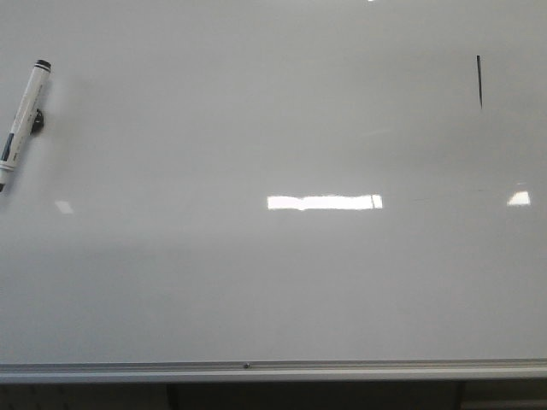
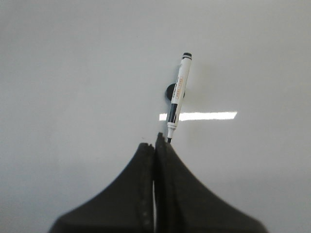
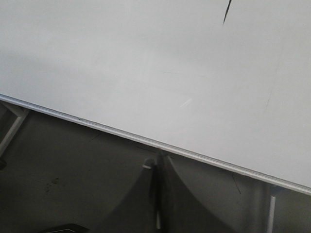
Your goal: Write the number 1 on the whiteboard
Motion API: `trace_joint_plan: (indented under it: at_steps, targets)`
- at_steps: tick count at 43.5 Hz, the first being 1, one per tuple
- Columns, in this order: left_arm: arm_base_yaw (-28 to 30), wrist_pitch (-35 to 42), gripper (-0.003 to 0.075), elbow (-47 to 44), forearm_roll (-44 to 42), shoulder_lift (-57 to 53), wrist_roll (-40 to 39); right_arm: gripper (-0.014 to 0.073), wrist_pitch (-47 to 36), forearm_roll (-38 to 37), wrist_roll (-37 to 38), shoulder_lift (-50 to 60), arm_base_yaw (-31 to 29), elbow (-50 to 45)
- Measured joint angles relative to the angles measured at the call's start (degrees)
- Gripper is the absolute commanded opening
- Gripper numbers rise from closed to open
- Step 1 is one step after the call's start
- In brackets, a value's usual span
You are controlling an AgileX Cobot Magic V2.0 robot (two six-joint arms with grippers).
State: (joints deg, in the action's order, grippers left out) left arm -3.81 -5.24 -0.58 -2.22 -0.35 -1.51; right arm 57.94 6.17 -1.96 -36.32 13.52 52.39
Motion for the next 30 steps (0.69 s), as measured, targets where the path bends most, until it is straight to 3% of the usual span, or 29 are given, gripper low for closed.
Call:
trace_joint_plan:
  at_steps: [16,30]
  targets:
    - [0.0,1.5,-0.0020,0.0,0.0,0.0,0.0,-0.0068,0.0,0.0,0.0,0.0,0.0,0.0]
    - [0.0,4.7,-0.0020,0.0,5.7,0.0,8.7,-0.0068,0.0,0.0,0.0,0.0,0.0,0.0]
